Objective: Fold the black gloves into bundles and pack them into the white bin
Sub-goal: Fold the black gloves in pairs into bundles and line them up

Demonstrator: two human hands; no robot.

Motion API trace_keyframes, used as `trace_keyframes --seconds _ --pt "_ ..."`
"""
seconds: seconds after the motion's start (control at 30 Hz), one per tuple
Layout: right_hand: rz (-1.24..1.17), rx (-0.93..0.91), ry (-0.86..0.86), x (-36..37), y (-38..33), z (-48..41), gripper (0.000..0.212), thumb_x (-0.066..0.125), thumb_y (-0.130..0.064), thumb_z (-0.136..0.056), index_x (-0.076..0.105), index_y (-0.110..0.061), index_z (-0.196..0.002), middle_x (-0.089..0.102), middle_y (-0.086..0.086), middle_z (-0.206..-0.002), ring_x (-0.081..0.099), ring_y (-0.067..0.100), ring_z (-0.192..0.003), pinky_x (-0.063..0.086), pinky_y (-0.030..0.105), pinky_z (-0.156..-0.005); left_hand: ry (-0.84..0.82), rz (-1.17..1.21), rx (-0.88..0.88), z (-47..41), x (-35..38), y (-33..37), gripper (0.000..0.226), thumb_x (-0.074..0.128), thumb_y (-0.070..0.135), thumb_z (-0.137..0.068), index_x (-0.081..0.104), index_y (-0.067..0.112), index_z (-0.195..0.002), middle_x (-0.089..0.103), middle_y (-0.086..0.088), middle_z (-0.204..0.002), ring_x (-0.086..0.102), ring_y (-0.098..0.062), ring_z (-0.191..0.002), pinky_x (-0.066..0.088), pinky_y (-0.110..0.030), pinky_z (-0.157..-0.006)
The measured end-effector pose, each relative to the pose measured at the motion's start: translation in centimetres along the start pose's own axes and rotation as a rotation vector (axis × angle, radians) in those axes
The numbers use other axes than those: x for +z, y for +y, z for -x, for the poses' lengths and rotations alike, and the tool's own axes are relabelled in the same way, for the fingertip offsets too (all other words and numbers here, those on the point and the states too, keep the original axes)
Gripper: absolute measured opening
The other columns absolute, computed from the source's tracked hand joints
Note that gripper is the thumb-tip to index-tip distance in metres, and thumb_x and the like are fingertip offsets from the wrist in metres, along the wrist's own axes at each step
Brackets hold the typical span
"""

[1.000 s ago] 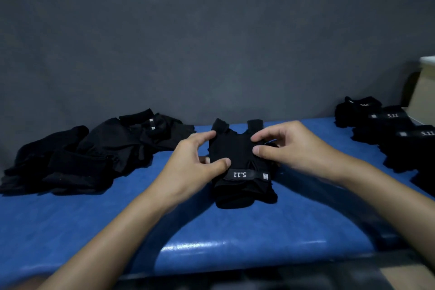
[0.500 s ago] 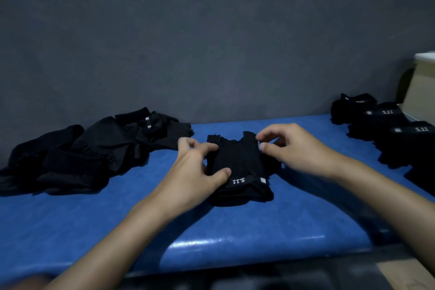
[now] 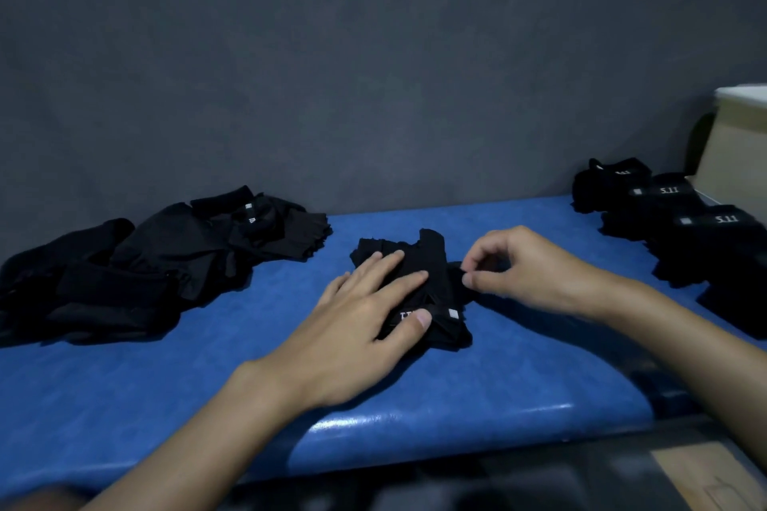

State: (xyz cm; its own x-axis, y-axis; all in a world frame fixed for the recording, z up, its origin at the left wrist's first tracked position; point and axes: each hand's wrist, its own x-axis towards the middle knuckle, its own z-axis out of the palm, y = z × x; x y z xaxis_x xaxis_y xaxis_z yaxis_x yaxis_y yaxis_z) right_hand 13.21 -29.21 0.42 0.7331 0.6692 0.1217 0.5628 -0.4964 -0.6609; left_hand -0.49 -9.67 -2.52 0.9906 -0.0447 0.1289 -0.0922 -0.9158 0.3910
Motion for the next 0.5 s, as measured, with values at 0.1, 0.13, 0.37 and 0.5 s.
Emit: trace_keyframes --seconds 0.1,0.13,0.37,0.5 --pt "-0.021 -0.101 0.093 0.0 -0.1 -0.3 0.011 0.069 -0.017 -0.087 0.068 -0.021 -0.077 0.069 -0.008 -0.09 0.062 0.001 -0.085 0.043 0.015 -0.076 0.002 -0.002 -0.022 0.2 -0.1 0.2 0.059 0.027 0.063 -0.098 0.02 0.045 -0.154 -0.002 0.02 -0.165 -0.011 0.003 -0.149 0.002 -0.031 -0.124" --pt "-0.034 -0.121 0.112 0.1 -0.1 -0.3 0.013 0.067 -0.018 -0.089 0.066 -0.023 -0.076 0.07 -0.009 -0.095 0.062 0.001 -0.092 0.043 0.017 -0.082 0.01 -0.005 -0.024 0.2 -0.1 0.3 0.06 0.027 0.063 -0.098 0.019 0.045 -0.155 -0.002 0.019 -0.165 -0.011 0.002 -0.15 0.002 -0.03 -0.124" --pt "0.002 -0.069 0.079 1.1 1.1 -1.2 0.012 0.06 -0.016 -0.092 0.061 -0.021 -0.081 0.071 -0.004 -0.096 0.065 0.014 -0.097 0.052 0.036 -0.089 0.139 0.031 -0.043 0.0 0.2 0.0 0.074 0.013 0.072 -0.086 0.032 0.041 -0.151 0.012 0.012 -0.163 0.005 -0.004 -0.15 0.014 -0.035 -0.123" --pt "-0.093 -0.095 0.134 1.3 0.8 -1.3 0.01 0.06 -0.018 -0.093 0.061 -0.028 -0.095 0.067 -0.008 -0.098 0.062 0.005 -0.094 0.049 0.021 -0.08 0.261 0.156 -0.151 -0.7 -0.6 -0.8 0.044 0.031 0.049 -0.102 0.047 0.037 -0.141 0.035 0.009 -0.143 0.029 -0.009 -0.138 0.023 -0.027 -0.115"
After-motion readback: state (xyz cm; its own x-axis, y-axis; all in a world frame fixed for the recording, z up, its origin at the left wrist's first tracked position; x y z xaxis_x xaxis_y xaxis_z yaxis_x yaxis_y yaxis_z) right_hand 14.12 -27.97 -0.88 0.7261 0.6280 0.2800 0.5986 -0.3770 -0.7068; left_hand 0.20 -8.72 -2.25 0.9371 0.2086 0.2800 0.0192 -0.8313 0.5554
